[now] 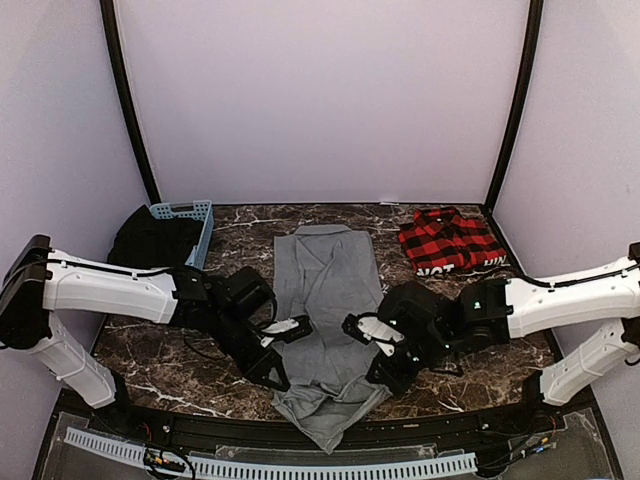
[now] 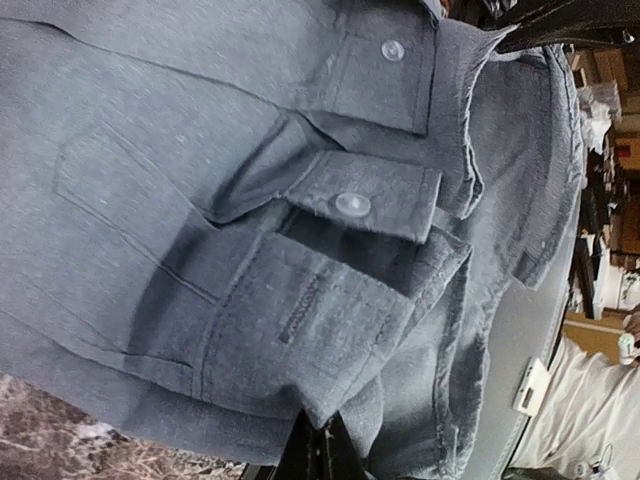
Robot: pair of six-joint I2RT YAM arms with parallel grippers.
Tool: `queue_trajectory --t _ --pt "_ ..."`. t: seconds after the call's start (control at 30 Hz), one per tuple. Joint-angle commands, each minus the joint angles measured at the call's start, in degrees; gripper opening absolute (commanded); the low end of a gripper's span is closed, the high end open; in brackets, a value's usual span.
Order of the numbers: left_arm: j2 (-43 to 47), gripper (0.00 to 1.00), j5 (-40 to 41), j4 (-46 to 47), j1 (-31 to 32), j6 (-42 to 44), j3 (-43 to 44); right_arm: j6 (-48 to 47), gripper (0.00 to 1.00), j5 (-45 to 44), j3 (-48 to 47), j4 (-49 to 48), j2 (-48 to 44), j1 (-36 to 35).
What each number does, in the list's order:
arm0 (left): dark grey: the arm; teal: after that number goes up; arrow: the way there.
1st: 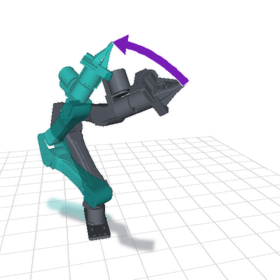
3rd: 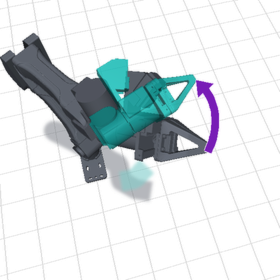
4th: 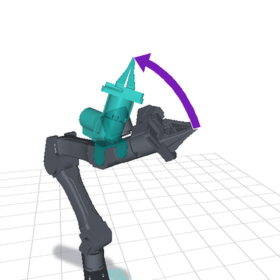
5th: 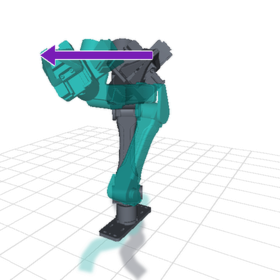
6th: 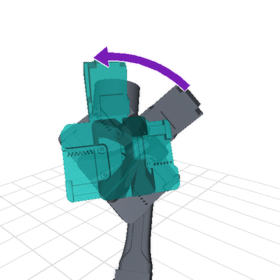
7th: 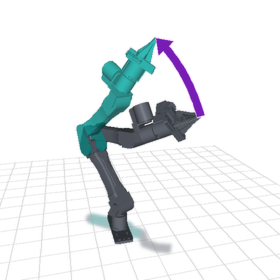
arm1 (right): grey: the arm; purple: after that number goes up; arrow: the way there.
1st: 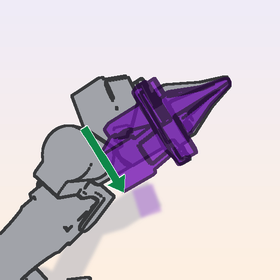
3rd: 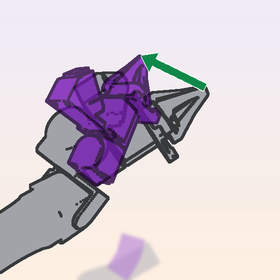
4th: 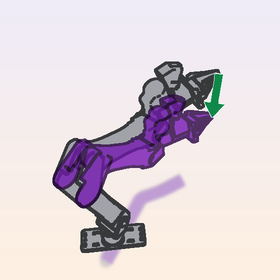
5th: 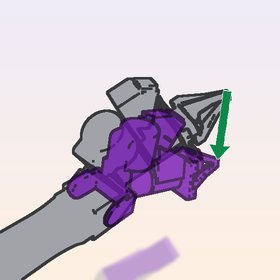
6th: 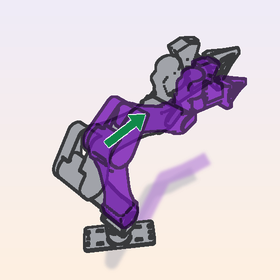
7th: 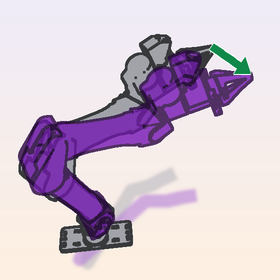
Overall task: Fold and stack the long sleeve shirts
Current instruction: Pick up the rectangle-folded shirt from the center of the board, then fold the rectangle-folded shirt at the center of the board.
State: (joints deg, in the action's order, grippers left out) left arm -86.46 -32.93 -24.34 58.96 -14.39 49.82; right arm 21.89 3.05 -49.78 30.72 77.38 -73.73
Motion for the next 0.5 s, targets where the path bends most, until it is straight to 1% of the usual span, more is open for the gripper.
queue_trajectory --t 0.0,0.13,0.17,0.3,0.4,0.47 --pt "0.45 0.00 -7.04 -0.60 -6.44 1.12 2.91 -5.50 0.00 5.16 -4.16 1.58 -0.37 8.65" --pt "-2.49 0.00 -12.76 1.53 -12.37 -0.17 4.95 -8.49 0.00 8.01 -7.27 2.58 2.57 17.45" --pt "-2.93 0.00 -14.24 2.35 -14.66 -0.78 5.03 -9.22 0.00 8.51 -8.12 2.63 3.77 19.80" --pt "-5.48 0.00 -15.90 3.81 -21.66 -2.47 5.94 -11.47 0.00 12.61 -11.54 0.09 9.38 27.53" --pt "-8.65 0.00 -16.36 5.53 -26.23 -4.40 7.09 -12.87 0.00 13.21 -15.57 -1.23 15.02 30.24" --pt "-10.60 0.00 -16.56 7.34 -28.12 -5.37 8.06 -13.26 0.00 13.59 -18.58 -1.96 18.42 31.98"
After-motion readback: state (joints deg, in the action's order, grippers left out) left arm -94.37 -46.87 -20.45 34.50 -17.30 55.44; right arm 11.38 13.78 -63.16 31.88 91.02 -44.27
